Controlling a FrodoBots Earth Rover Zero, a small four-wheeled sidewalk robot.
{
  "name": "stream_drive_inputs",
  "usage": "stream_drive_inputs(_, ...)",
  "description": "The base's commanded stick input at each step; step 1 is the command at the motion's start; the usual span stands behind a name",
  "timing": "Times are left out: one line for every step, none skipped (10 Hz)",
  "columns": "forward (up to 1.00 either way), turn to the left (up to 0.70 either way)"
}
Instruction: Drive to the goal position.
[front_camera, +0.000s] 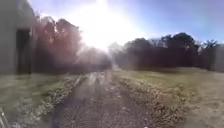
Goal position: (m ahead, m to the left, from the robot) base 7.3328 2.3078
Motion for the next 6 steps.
stream_drive_inputs(0.7, 0.0)
stream_drive_inputs(0.7, 0.0)
stream_drive_inputs(0.7, 0.0)
stream_drive_inputs(0.7, 0.0)
stream_drive_inputs(0.7, 0.0)
stream_drive_inputs(0.7, 0.0)
